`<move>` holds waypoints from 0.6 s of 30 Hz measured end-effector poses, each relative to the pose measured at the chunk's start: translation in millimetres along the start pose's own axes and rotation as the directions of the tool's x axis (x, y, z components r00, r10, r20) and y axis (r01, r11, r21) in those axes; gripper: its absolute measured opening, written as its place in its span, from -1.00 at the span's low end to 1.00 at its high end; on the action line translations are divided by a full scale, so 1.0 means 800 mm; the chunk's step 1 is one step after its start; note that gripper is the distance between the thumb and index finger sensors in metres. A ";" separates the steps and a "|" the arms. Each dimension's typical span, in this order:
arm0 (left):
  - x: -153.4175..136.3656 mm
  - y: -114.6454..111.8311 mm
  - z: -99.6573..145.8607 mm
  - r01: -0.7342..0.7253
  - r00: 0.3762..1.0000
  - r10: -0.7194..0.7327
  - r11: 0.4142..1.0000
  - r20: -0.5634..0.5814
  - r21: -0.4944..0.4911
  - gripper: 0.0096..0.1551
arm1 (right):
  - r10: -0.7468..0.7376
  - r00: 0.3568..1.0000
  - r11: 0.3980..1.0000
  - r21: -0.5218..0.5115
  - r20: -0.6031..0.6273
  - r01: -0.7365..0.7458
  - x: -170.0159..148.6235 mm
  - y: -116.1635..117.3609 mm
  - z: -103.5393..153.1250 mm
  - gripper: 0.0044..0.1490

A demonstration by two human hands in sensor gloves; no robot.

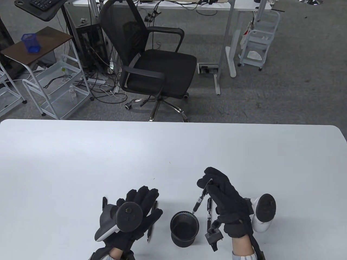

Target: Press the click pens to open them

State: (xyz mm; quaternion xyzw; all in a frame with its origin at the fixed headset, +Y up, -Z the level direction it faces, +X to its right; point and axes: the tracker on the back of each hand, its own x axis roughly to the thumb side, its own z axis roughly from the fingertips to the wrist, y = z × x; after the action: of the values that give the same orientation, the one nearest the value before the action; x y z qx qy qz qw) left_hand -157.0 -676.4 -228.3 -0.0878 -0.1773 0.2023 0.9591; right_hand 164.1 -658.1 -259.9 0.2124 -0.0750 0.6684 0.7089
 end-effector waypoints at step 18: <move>0.002 -0.005 -0.002 0.020 1.000 -0.021 1.000 -0.012 -0.013 -0.22 | -0.152 0.982 0.987 0.034 -0.114 0.157 -0.019 -0.005 0.003 -0.43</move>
State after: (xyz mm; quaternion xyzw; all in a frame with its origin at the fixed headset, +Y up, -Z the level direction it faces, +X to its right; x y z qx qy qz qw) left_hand -153.6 -679.7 -228.2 -0.0932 -0.1737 0.1908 0.9616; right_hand 166.8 -673.0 -264.5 0.1952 -0.0041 0.6235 0.7570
